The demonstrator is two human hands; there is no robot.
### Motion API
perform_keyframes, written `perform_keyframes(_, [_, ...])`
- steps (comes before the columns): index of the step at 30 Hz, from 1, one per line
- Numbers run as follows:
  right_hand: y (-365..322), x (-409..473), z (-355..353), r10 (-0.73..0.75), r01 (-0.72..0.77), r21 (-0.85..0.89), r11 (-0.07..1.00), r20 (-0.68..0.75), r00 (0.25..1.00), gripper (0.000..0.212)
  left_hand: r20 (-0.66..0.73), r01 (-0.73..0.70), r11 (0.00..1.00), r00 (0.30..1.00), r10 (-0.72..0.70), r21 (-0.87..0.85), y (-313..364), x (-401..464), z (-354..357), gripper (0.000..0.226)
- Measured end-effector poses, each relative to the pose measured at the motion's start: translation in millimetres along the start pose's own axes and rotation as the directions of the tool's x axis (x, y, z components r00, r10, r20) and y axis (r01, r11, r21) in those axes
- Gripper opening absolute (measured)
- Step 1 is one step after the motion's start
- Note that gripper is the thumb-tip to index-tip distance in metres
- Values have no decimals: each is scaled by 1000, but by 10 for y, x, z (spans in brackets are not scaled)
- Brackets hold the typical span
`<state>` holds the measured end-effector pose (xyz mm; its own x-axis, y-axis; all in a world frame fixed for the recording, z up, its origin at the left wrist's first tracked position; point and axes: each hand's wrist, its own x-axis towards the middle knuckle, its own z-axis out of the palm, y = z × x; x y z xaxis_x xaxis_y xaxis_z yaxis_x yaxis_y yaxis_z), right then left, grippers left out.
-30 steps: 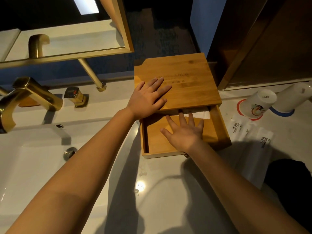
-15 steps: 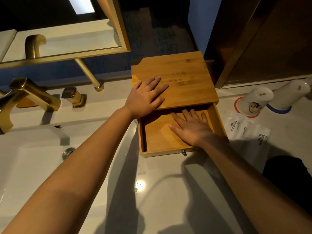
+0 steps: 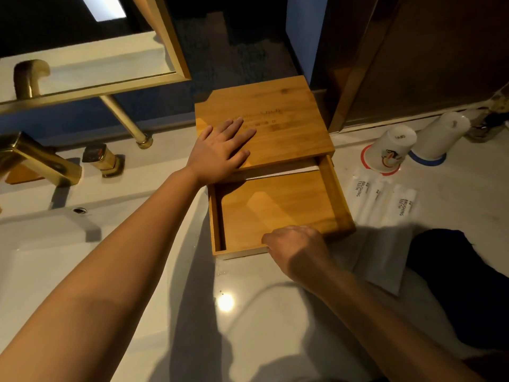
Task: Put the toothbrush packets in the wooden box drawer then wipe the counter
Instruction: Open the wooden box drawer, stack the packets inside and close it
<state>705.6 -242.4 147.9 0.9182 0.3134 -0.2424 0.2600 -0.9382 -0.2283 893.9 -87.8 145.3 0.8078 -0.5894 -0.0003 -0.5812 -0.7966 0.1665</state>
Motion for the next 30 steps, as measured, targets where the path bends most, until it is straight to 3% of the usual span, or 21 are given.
perform_keyframes(3, [25,-136,123,-90,112,78,991,-242,966,11,6,-2,1000,1000,2,12,1,5,1,52])
perform_keyframes(6, [32,-123,132,-13,20,73,997,-94,996,18,15,-3,1000,1000,2,23,9,12,-4,53])
perform_keyframes(9, [96,-108,199,-15,25,77,997,-132,991,19,20,-1,999,1000,0,36,14,15,1,52])
perform_keyframes(15, [176,-256,263,-50,151,216,965,-411,910,10,23,3,1000,1000,-4,29,1,10,2,52])
perform_keyframes(17, [214,-339,215,16,138,273,952,-496,868,12,19,4,1000,1000,-4,26,-8,11,7,53])
perform_keyframes(19, [311,-455,155,216,-27,327,944,-557,802,20,12,5,1000,1000,-6,26,-12,14,15,53])
perform_keyframes(20, [413,-530,137,358,-152,373,915,-577,734,24,11,7,1000,1000,-7,26,-11,16,18,54])
perform_keyframes(23, [846,-770,187,710,-482,521,704,-507,490,31,9,8,1000,1000,-8,27,-15,16,29,55])
perform_keyframes(24, [974,-828,227,742,-544,505,670,-467,480,34,9,7,1000,1000,-7,30,-13,17,33,55])
perform_keyframes(27, [1183,-880,273,770,-695,332,638,-300,563,41,14,11,999,1000,-12,36,-8,29,39,55])
perform_keyframes(30, [1222,-790,173,849,-827,192,528,-107,517,48,19,15,999,1000,-15,32,3,23,35,55])
